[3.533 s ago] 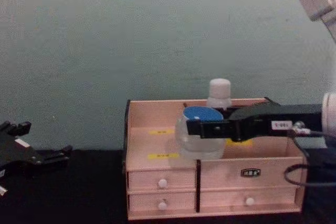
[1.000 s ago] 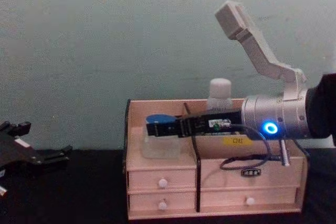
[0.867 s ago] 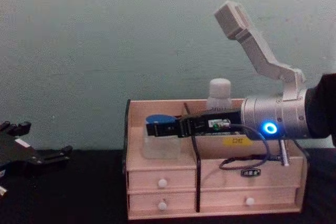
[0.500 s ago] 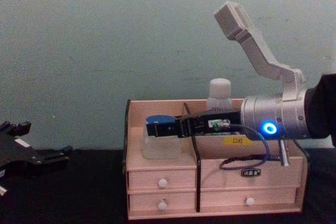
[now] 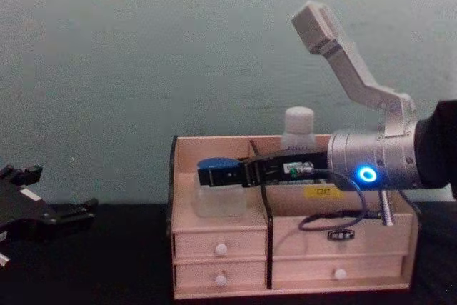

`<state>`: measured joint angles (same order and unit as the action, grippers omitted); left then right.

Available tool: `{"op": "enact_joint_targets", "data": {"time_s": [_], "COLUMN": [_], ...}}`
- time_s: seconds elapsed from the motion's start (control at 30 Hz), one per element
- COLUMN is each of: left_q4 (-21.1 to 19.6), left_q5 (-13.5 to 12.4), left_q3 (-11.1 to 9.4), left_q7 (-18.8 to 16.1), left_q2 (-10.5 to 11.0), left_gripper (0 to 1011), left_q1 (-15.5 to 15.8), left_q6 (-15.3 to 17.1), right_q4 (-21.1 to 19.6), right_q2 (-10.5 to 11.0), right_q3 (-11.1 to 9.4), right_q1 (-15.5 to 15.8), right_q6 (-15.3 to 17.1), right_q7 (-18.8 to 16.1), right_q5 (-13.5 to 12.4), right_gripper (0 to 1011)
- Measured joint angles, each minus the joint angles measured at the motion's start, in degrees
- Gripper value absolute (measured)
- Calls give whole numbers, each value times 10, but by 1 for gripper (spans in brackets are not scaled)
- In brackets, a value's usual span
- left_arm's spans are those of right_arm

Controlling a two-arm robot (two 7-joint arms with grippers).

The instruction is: Pick up the facial cleanser and watermelon frost from the table and place them into the tiered storage box.

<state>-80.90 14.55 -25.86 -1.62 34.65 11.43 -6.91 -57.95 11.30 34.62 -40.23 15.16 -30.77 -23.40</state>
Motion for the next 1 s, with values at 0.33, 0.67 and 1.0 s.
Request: {"op": "enact_joint_targets", "data": {"time_s": [0.33, 0.67, 1.0], "left_q4": [0, 0, 0], "left_q5": [0, 0, 0], "left_q3": [0, 0, 0], "left_q7": [0, 0, 0], "left_q2": [0, 0, 0], "left_gripper": [1001, 1001, 1001], "left_q1": [0, 0, 0], "left_q6": [0, 0, 0], "right_q4": [0, -29, -142], "right_q2": [0, 7, 54], "right_q3": [0, -8, -30], "right_q1": [0, 15, 70], "right_q6": [0, -16, -14], "right_q7": [0, 14, 18], "right_q5": [0, 3, -5], "right_gripper": [1002, 1003, 1003]}}
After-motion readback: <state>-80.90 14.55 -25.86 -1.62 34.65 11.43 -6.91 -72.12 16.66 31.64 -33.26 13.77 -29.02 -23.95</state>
